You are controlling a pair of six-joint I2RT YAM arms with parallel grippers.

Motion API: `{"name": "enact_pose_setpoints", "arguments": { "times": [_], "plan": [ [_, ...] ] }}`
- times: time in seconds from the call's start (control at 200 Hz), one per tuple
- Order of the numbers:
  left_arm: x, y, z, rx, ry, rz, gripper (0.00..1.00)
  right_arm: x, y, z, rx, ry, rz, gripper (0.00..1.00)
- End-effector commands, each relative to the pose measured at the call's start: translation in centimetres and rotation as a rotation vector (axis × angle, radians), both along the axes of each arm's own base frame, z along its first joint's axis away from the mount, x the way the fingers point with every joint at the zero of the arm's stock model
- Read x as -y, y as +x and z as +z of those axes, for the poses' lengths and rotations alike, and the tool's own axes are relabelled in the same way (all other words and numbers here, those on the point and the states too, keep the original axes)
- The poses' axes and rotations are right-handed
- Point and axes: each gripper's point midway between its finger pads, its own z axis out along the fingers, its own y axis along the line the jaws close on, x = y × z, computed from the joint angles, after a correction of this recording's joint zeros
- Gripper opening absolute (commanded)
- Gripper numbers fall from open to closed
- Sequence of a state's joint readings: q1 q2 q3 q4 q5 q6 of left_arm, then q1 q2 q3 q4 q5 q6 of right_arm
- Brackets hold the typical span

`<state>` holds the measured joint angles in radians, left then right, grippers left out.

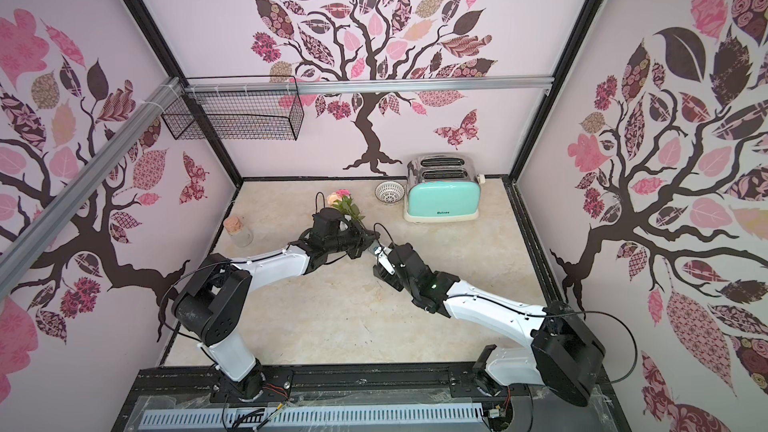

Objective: Wrap bouquets with tape
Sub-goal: Wrap the tape around the bouquet.

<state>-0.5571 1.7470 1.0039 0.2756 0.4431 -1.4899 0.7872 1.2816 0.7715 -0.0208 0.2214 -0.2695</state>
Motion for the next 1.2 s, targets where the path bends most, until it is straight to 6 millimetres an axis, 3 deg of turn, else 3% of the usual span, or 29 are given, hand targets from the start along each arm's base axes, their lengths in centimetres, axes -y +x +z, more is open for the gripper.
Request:
{"name": "enact_pose_setpoints", "arguments": {
  "times": [0.0, 0.205, 0.37, 0.485, 0.56, 0.585, 0.735, 0.845, 0.906, 1.071, 1.196],
  "plan": [
    [-0.1, 0.2, 1.0, 0.062, 0.000, -0.004, 0.00, -1.6, -1.9, 1.5, -0.348, 0.334, 0.064, 0.64],
    [-0.3, 0.2, 1.1, 0.092, 0.021, -0.008, 0.00, -2.1, -1.8, 1.5, -0.791, 0.702, 0.125, 0.62],
    [-0.4, 0.1, 0.9, 0.092, 0.027, -0.007, 0.00, -2.5, -1.7, 0.7, -0.951, 0.765, 0.140, 0.50],
    [-0.4, 0.2, 1.1, 0.097, 0.027, -0.006, 0.00, -2.5, -1.9, 0.3, -0.966, 0.763, 0.145, 0.28],
    [-0.4, 0.2, 1.1, 0.097, 0.029, -0.006, 0.00, -2.4, -1.8, 0.1, -0.957, 0.748, 0.141, 0.05],
    [-0.5, 0.1, 1.1, 0.097, 0.029, -0.006, 0.00, -2.3, -1.7, 0.0, -0.946, 0.740, 0.137, 0.00],
    [-0.5, 0.0, 0.7, 0.078, 0.030, -0.004, 0.00, -1.6, -1.0, -1.4, -0.845, 0.603, 0.097, 0.00],
    [-0.5, -0.2, 0.8, 0.063, 0.020, -0.009, 0.20, -1.8, -0.7, -2.4, -0.664, 0.389, 0.079, 0.00],
    [-0.5, -0.3, 0.7, 0.045, 0.018, -0.008, 0.26, -1.8, -0.3, -2.6, -0.529, 0.268, 0.064, 0.00],
    [-0.7, -0.7, 0.2, -0.005, 0.017, -0.012, 0.29, -0.3, 1.3, -1.9, -0.228, 0.063, 0.007, 0.00],
    [-0.6, -0.9, -0.1, -0.032, 0.007, -0.014, 0.29, -0.3, 1.3, -1.1, -0.032, -0.070, 0.025, 0.00]
  ]
}}
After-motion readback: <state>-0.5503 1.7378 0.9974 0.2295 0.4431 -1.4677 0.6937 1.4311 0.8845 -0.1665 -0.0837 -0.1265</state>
